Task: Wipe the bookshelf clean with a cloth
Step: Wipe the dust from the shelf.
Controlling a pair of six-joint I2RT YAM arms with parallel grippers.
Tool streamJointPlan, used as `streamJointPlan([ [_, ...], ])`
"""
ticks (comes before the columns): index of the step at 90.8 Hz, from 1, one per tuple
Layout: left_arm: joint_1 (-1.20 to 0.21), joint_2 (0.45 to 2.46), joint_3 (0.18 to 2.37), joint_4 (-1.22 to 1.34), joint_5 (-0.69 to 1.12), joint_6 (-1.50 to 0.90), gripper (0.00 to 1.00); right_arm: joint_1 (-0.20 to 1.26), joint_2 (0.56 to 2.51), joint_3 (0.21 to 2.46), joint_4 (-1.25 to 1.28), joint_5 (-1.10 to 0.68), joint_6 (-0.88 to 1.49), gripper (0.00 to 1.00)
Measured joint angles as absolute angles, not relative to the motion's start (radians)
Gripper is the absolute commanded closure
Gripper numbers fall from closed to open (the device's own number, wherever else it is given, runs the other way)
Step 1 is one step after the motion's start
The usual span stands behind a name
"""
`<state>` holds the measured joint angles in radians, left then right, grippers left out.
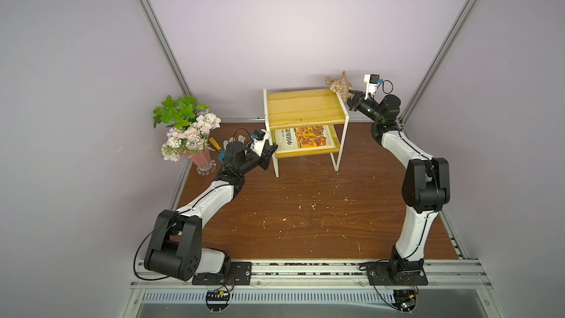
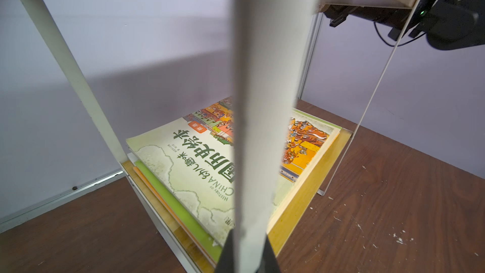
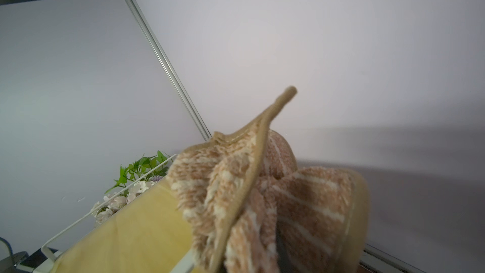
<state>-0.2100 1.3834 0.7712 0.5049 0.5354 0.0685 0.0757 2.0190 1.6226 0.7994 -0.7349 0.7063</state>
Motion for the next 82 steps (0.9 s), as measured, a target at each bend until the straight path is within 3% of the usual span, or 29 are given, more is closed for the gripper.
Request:
streamJointPlan([
  [14,-0.21,1.383,0.771,0.504,0.538,0.072,1.0,0.061,1.856,1.351,0.851,-0.752,0.731,1.0],
  [38,-0.207,1.375,0.774,0.482,0.537,0.096,1.0,0.036,1.265,0.832,0.769,-0.858,0.54,1.0],
  [51,-0.207,1.375,0.785,0.463,0.539,0.105,1.0,0.099,1.028,0.769,0.576,-0.683,0.332,1.0],
  [66,-0.207,1.375,0.788,0.454,0.543,0.112,1.0,0.29,1.018,0.883,0.403,-0.342,0.114,1.0],
  [82,-0.207,1.375,0.788,0.454,0.546,0.112,1.0,0.461,1.24,1.128,0.269,-0.123,-0.039,1.0],
])
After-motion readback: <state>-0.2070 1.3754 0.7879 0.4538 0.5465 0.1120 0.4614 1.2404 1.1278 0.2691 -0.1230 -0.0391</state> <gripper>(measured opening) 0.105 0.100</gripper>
